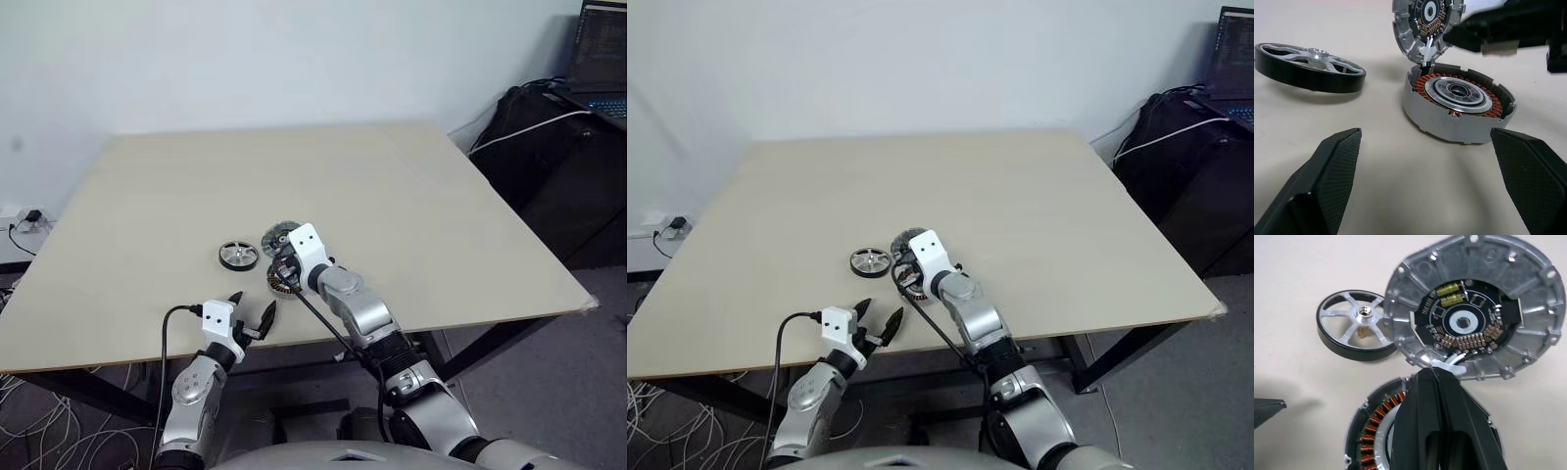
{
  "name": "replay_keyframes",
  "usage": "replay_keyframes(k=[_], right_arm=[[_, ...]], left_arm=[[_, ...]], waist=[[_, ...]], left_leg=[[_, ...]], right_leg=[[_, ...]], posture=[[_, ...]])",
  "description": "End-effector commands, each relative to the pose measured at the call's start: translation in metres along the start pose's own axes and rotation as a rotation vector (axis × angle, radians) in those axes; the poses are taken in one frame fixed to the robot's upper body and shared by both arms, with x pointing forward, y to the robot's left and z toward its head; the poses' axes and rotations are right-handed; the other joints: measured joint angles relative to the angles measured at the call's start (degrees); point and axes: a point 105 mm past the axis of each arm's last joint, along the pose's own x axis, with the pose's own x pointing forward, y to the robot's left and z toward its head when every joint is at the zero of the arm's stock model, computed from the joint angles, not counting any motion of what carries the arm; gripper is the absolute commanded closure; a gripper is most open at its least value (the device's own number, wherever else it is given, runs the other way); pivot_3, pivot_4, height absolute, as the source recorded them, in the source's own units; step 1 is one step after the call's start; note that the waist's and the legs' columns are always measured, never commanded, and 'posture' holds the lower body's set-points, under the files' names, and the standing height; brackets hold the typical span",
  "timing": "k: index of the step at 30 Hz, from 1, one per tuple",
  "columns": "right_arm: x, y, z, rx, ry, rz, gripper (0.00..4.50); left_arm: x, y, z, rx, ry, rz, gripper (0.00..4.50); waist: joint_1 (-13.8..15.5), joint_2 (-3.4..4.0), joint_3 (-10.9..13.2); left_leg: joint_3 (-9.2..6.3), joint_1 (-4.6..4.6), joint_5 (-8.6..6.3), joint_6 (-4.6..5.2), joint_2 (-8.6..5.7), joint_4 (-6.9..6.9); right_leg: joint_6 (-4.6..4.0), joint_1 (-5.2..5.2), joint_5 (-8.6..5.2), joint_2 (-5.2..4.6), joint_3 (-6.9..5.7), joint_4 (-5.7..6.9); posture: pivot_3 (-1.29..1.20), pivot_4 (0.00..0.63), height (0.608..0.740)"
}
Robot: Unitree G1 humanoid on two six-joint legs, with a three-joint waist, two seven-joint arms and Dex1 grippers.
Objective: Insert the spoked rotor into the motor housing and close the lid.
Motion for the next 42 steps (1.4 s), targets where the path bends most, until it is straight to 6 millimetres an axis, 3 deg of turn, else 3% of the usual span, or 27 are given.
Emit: replay_keyframes(k=[1,8,12,18,21,24,27,31,35,39,42], right_arm=[[0.002,0.003,0.008,-0.004,-0.029,0.013,4.48],[0.001,-0.015,-0.057,-0.061,0.247,-0.072,4.48],[0.001,-0.012,-0.040,-0.030,0.165,-0.050,4.48],[-0.002,-0.004,0.015,0.027,-0.060,-0.003,4.48],[-0.004,-0.002,0.028,0.041,-0.111,0.010,4.48],[-0.004,-0.002,0.027,0.035,-0.105,0.007,4.48],[-0.002,-0.006,0.012,0.029,-0.056,-0.005,4.48],[-0.003,-0.015,-0.029,-0.002,0.090,-0.041,4.48],[-0.011,-0.025,-0.055,0.007,0.172,-0.080,4.48],[-0.014,-0.030,-0.045,0.029,0.129,-0.101,4.48],[-0.015,-0.027,-0.019,0.058,0.021,-0.085,4.48]], left_arm=[[0.003,0.000,0.010,0.000,-0.041,-0.003,0.00],[0.003,0.002,0.010,-0.001,-0.043,0.005,0.00],[0.003,0.003,0.010,-0.003,-0.043,0.003,0.00],[0.004,-0.002,0.009,-0.005,-0.041,-0.012,0.00],[0.004,-0.002,0.009,-0.004,-0.041,-0.010,0.00],[0.004,-0.001,0.009,-0.003,-0.041,-0.007,0.00],[0.004,0.000,0.010,-0.003,-0.042,-0.004,0.00],[0.004,0.000,0.010,-0.003,-0.043,-0.002,0.00],[0.003,0.001,0.010,-0.002,-0.044,-0.001,0.00],[0.004,-0.001,0.010,-0.003,-0.041,-0.012,0.00],[0.004,-0.004,0.009,-0.002,-0.038,-0.024,0.00]], waist=[[0.0,0.00,0.0],[0.0,0.01,-0.1],[0.2,-0.10,-0.2],[0.1,-0.06,0.0],[0.1,-0.06,0.0],[0.1,-0.06,0.0],[0.2,-0.06,0.0],[0.2,-0.06,0.0],[0.1,-0.06,-0.1],[0.3,-0.12,-0.1],[0.4,-0.12,-0.1]], left_leg=[[0.00,0.00,0.00,0.00,0.00,0.00],[0.01,0.10,0.00,0.00,-0.02,-0.01],[-0.01,0.15,0.01,-0.02,0.00,-0.02],[0.00,0.02,0.01,-0.02,-0.01,-0.04],[-0.01,0.01,0.02,-0.03,-0.01,-0.13],[-0.02,0.04,0.02,-0.04,0.00,-0.16],[-0.02,0.04,0.02,-0.04,-0.02,-0.14],[-0.02,0.04,0.02,-0.04,-0.02,-0.14],[-0.01,0.10,0.02,-0.04,-0.02,-0.14],[-0.02,0.18,0.02,-0.04,0.00,-0.13],[-0.02,0.17,0.02,-0.04,-0.01,-0.12]], right_leg=[[0.00,0.00,0.00,0.00,0.00,-0.01],[-0.02,0.08,-0.01,-0.01,0.02,0.00],[-0.02,0.12,-0.01,-0.02,0.00,0.05],[-0.01,-0.01,-0.01,-0.01,0.01,0.01],[-0.05,-0.04,-0.04,0.00,0.01,-0.01],[-0.07,-0.02,-0.05,0.00,-0.01,-0.02],[-0.07,0.00,-0.05,-0.02,-0.02,-0.02],[-0.07,0.00,-0.05,-0.02,-0.02,-0.03],[-0.08,0.05,-0.06,-0.01,0.00,-0.03],[-0.07,0.13,-0.05,-0.02,-0.02,0.01],[-0.06,0.12,-0.05,-0.03,-0.02,0.01]], posture=[[0.00,0.000,0.740],[0.00,0.000,0.740],[0.00,0.000,0.740],[0.00,0.000,0.740],[0.00,0.000,0.740],[0.00,0.000,0.740],[0.00,0.000,0.740],[0.00,0.000,0.740],[0.00,0.000,0.740],[0.00,0.000,0.740],[0.00,0.000,0.740]])
